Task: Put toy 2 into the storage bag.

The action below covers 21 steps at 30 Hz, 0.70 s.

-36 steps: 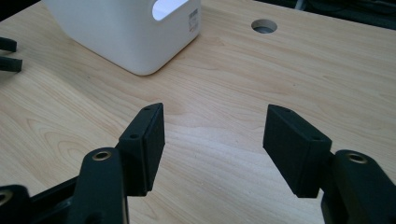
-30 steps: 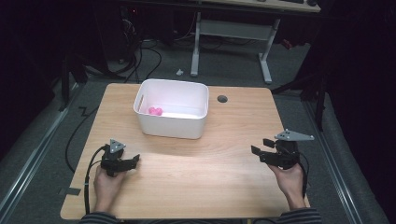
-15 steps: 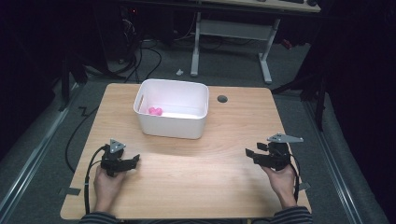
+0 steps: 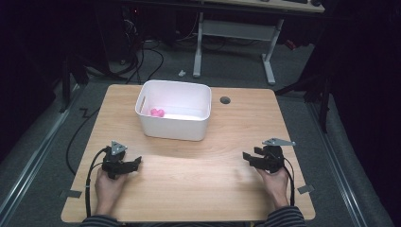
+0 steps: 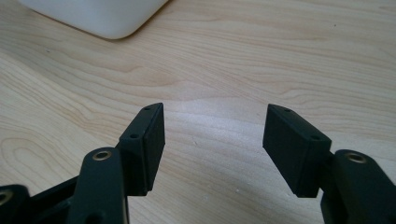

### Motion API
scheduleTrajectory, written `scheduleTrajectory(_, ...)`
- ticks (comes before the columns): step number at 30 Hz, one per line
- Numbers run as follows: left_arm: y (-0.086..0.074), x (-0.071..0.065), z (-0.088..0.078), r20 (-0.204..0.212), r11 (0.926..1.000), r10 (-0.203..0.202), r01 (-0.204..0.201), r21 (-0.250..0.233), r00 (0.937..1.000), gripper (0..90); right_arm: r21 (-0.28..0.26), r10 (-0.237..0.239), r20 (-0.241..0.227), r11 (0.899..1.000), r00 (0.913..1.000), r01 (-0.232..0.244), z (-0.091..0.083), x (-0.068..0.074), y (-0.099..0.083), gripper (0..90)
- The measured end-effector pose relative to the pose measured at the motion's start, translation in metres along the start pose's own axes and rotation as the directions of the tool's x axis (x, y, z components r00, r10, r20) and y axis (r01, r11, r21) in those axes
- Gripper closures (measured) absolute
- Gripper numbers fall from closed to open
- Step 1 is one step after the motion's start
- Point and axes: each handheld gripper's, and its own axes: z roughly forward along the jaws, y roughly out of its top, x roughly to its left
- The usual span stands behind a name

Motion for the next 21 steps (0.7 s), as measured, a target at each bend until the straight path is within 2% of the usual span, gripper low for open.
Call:
scheduleTrajectory(12, 0.0, 0.0, 0.0, 0.0, 1.0, 0.0, 0.0, 0.0, 1.0, 23.9, 0.04, 0.0, 0.066, 0.999, 0.9978, -0.003, 0.018, -0.006, -0.016, 38.7)
scheduleTrajectory(15, 0.0, 0.0, 0.0, 0.0, 1.0, 0.0, 0.0, 0.0, 1.0, 23.9, 0.046, -0.011, 0.102, 0.999, 0.9947, 0.006, 0.021, -0.006, -0.019, 38.5)
scheduleTrajectory(21, 0.0, 0.0, 0.0, 0.0, 1.0, 0.001, -0.001, 0.0, 1.0, 23.9, 0.055, -0.031, 0.133, 0.998, 0.9907, 0.024, 0.028, -0.005, -0.022, 38.0)
